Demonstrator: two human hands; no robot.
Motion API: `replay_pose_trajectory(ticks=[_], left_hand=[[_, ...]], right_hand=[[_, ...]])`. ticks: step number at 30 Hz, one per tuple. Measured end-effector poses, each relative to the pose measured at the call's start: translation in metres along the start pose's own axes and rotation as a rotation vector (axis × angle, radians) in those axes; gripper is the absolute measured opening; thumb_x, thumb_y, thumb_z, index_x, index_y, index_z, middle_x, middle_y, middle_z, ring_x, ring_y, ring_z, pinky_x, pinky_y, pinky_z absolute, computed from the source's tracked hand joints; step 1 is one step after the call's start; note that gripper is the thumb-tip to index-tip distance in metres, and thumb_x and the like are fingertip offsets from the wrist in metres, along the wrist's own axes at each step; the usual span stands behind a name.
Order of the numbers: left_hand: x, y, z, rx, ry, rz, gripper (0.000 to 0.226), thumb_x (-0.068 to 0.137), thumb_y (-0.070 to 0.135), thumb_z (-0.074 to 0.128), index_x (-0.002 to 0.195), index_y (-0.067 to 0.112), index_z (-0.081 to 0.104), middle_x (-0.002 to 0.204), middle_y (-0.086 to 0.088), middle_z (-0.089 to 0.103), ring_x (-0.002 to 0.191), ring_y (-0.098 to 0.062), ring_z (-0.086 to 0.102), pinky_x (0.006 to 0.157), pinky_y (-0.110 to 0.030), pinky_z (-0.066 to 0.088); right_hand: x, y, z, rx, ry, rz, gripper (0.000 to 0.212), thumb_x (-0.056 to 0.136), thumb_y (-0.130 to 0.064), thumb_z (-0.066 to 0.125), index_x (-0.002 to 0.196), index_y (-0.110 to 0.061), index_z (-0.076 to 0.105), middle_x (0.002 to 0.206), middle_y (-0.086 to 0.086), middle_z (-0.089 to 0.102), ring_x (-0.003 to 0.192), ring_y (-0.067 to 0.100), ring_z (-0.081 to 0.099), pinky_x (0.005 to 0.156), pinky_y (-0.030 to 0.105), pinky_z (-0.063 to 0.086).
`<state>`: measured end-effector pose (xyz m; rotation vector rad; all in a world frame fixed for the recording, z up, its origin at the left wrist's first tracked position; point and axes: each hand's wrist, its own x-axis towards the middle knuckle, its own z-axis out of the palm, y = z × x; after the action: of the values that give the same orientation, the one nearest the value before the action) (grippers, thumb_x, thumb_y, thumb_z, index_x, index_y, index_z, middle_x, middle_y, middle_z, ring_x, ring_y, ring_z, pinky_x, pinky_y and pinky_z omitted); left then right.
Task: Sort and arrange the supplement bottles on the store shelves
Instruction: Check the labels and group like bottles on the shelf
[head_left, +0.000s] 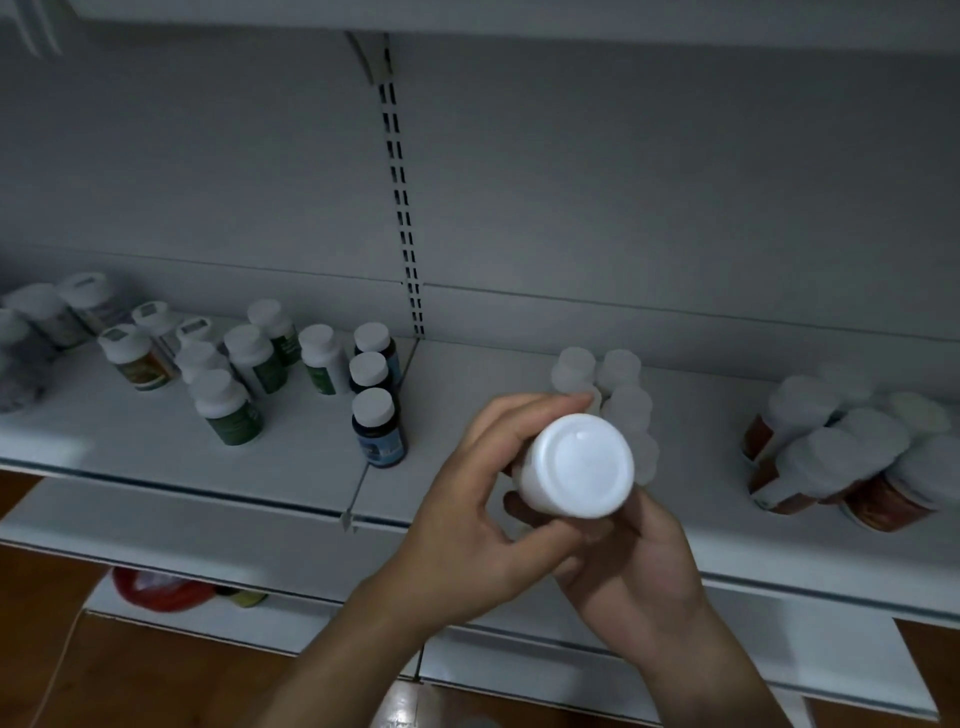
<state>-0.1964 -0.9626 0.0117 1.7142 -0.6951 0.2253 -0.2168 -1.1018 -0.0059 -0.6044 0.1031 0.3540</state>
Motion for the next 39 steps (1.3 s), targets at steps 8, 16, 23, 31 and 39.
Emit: replay_pose_trajectory(ticks=[8, 16, 23, 31, 39], left_hand=[[-0.006, -0.007, -0.015, -0.036, -0.001, -0.018, 0.063, 0.077, 0.022, 0.077, 0.133, 0.028, 0.050, 0.132, 0.010, 0.054, 0.127, -0.017, 0.051, 0.102, -0.028, 0.043], [-0.013, -0.026, -0.034, -0.085, 0.021, -0.060, 0.057, 0.083, 0.013, 0.067, 0.135, 0.014, 0.046, 0.138, -0.002, 0.050, 0.126, -0.027, 0.053, 0.102, -0.039, 0.047], [-0.011, -0.033, -0.036, -0.282, 0.034, -0.123, 0.053, 0.079, 0.007, 0.071, 0.127, 0.018, 0.052, 0.136, -0.003, 0.054, 0.123, -0.026, 0.056, 0.096, -0.033, 0.051], [-0.006, -0.031, -0.032, -0.313, -0.002, -0.324, 0.045, 0.075, 0.037, 0.072, 0.118, 0.035, 0.060, 0.117, 0.003, 0.068, 0.111, -0.017, 0.063, 0.089, -0.031, 0.051], [-0.003, -0.026, -0.027, -0.340, -0.018, -0.320, 0.048, 0.073, 0.030, 0.074, 0.118, 0.031, 0.060, 0.120, 0.008, 0.065, 0.115, -0.015, 0.061, 0.084, -0.025, 0.053]], right_hand=[[0.004, 0.010, 0.008, -0.119, 0.067, -0.115, 0.046, 0.065, -0.037, 0.083, 0.103, -0.013, 0.077, 0.112, 0.013, 0.070, 0.092, 0.022, 0.067, 0.071, 0.031, 0.054], [0.007, 0.001, 0.006, -0.503, 0.135, -0.543, 0.054, 0.058, -0.044, 0.088, 0.105, -0.027, 0.068, 0.116, 0.008, 0.068, 0.103, 0.021, 0.065, 0.077, 0.029, 0.055], [0.005, 0.000, 0.001, -0.675, 0.080, -0.617, 0.047, 0.068, -0.028, 0.086, 0.110, -0.027, 0.064, 0.126, 0.005, 0.064, 0.114, 0.022, 0.061, 0.088, 0.029, 0.053], [-0.001, -0.014, 0.007, -0.949, 0.082, -0.525, 0.036, 0.077, -0.016, 0.073, 0.110, -0.029, 0.067, 0.116, -0.004, 0.068, 0.104, 0.015, 0.066, 0.081, 0.022, 0.053], [-0.002, -0.016, 0.005, -0.924, 0.187, -0.437, 0.040, 0.073, -0.049, 0.066, 0.112, -0.038, 0.066, 0.114, -0.011, 0.067, 0.105, 0.013, 0.065, 0.073, 0.026, 0.057]])
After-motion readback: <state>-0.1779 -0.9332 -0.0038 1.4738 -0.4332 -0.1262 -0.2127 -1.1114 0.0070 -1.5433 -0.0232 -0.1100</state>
